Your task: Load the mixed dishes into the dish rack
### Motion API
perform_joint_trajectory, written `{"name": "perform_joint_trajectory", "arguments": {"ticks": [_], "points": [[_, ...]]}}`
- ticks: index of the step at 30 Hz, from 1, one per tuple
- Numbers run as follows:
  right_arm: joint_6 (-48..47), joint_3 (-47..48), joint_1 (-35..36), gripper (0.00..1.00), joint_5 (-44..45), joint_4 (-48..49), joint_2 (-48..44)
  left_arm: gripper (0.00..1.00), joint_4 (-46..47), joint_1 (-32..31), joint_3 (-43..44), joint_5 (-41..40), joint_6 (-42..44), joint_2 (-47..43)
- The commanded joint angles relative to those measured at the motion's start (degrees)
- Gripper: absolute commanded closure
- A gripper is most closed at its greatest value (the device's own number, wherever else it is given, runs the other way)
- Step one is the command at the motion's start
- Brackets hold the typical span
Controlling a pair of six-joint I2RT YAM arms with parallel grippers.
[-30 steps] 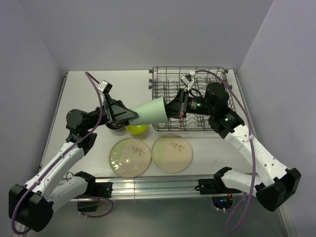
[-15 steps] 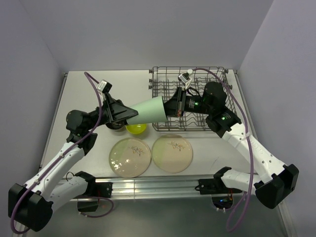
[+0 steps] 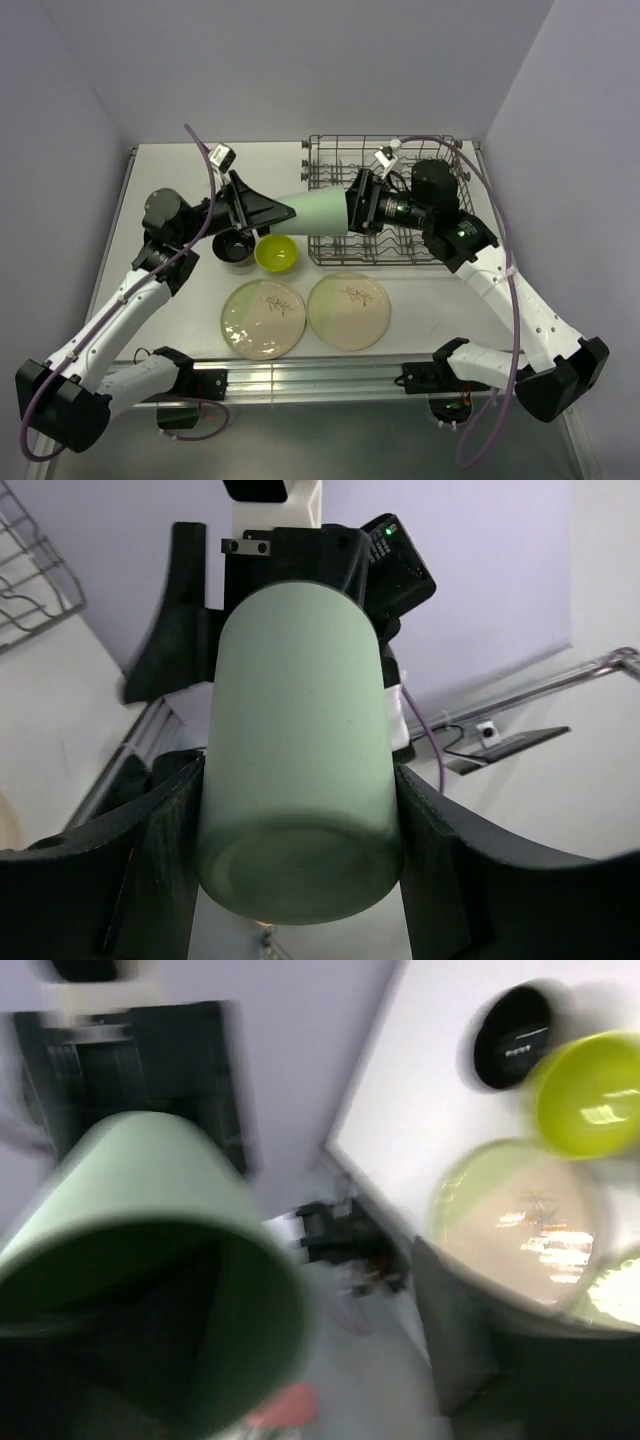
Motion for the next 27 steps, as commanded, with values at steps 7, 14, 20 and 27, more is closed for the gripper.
{"name": "perform_joint_trajectory", "arguments": {"ticks": [7, 14, 20, 27], "points": [[-7.01, -1.74, -17.29, 0.03, 10.32, -15.76, -7.80, 1.00, -32.39, -0.10, 19.98, -11.71, 26.84, 9.22], [-13.42, -1.21, -18.72, 0.04, 22.37, -24.22, -9.65, 1.00, -48.05, -0.19, 39.29, -22.18, 38.27, 23.99], [-17.64, -1.21, -18.72, 0.04, 29.31, -27.91, -9.56, 1.00, -58.51, -1.33, 58.96, -31.94, 45.74, 40.07], [-19.67, -2.00, -18.64, 0.04, 30.81, -28.53, -7.89, 1.00, -71.00, -3.26, 87.99, -38.36, 51.37, 62.30]]}}
